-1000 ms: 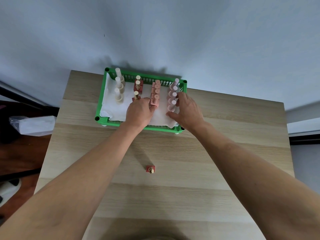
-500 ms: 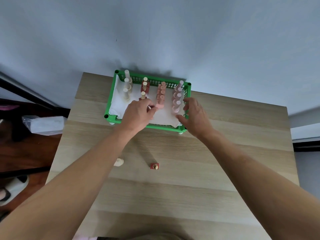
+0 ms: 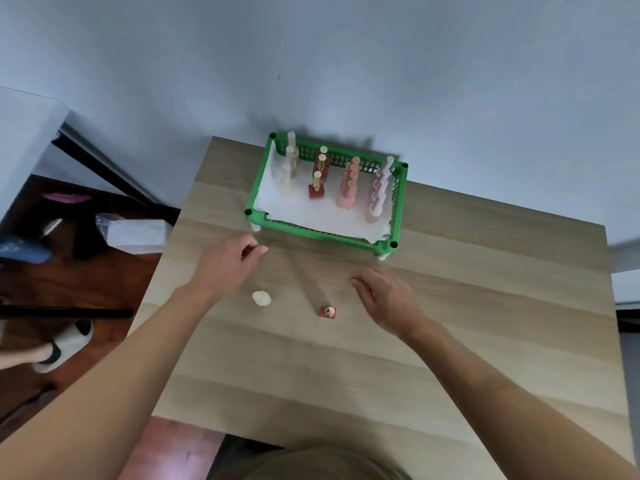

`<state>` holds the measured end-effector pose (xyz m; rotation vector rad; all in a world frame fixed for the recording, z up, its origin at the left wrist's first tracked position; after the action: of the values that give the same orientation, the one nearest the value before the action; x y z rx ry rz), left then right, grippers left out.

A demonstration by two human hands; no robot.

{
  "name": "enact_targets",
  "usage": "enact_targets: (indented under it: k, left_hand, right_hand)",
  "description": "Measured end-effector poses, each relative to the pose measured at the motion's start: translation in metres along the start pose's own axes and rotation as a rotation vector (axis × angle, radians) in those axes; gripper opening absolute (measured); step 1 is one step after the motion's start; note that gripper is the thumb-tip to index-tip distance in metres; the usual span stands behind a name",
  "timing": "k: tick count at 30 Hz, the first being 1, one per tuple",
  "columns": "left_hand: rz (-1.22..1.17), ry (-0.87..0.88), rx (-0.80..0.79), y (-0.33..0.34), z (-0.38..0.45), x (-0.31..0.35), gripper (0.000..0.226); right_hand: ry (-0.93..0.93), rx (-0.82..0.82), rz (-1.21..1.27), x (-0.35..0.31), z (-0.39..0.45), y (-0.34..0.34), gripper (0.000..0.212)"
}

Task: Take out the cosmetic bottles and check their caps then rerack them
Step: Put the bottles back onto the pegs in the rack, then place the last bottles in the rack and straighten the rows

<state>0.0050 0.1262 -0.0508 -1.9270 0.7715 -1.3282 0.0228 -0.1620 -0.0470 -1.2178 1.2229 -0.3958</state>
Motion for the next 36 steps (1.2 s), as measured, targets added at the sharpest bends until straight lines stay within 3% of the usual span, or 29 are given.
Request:
enact_targets:
  k: [2,8,14,16,22,28,36]
  left_hand:
    - [-0.019,-0.027,-0.021,0.009,-0.014,-0.019,0.012]
    - [-0.037,-0.090,-0.153,0.045,-0.048,-0.049,0.038]
    - [-0.108,-0.098,-0.159,0.062,-0.060,-0.042,0.073]
    - [-0.116,-0.098,-0.131,0.064,-0.060,-0.038,0.075]
    - [-0.095,-0.129,-0.066,0.071,-0.066,-0.036,0.054]
    - [-0.116,-0.139,0.005,0.072,-0.076,-0.034,0.028]
    - [-0.077,-0.105,0.023,0.064,-0.080,-0.021,0.025]
  right_hand:
    - [0.048,-0.093,0.028,0.002,-0.007,0.017,0.028]
    - [0.031,-0.240,0.020,-0.005,-0.019,0.050,0.054]
    - [0.036,-0.349,-0.001,-0.011,-0.025,0.075,0.072]
    - [0.072,-0.345,0.002,-0.014,-0.024,0.079,0.073]
    - [0.178,-0.251,0.026,-0.018,-0.024,0.080,0.065]
    - [0.200,-0.154,0.035,-0.019,-0.026,0.077,0.018]
    - [0.235,-0.171,0.033,-0.003,-0.028,0.062,0.021]
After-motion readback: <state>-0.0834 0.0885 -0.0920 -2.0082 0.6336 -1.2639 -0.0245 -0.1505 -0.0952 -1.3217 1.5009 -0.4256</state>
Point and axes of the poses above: each hand's wrist, its own z-axis towards the middle knuckle, its own y-axis out of the palm, x = y × z, the point moved 10 cm from there along z, towards the middle knuckle, and after that the axes turned 3 degrees about -z, right-handed, at the moved point
